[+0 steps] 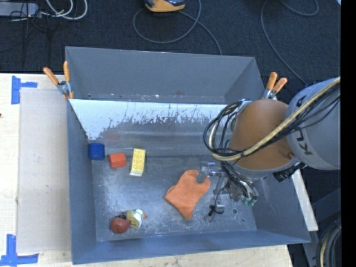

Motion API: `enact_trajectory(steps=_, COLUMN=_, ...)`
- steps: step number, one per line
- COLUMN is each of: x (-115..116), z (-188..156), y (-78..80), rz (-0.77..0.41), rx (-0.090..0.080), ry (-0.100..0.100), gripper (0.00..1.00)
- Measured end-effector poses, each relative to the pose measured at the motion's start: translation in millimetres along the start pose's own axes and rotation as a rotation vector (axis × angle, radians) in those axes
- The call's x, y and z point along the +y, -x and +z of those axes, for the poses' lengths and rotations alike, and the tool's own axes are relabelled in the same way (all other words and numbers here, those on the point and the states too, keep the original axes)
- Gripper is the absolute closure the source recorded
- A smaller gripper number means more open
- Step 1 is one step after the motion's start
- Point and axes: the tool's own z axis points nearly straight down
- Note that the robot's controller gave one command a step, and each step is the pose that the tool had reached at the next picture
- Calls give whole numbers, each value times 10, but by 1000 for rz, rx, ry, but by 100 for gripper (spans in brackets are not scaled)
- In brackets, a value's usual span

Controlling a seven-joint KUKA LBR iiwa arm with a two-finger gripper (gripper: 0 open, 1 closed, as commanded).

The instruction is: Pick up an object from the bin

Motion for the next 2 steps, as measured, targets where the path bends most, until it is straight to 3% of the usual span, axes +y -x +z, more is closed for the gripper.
enact_trajectory(steps=1, x=0, z=-38, y=19, rz=0, rx=-7, ry=0, gripper=0)
enact_trajectory(steps=2, x=43, z=223, y=511, rz=-47, rx=-10, ry=0, gripper=0)
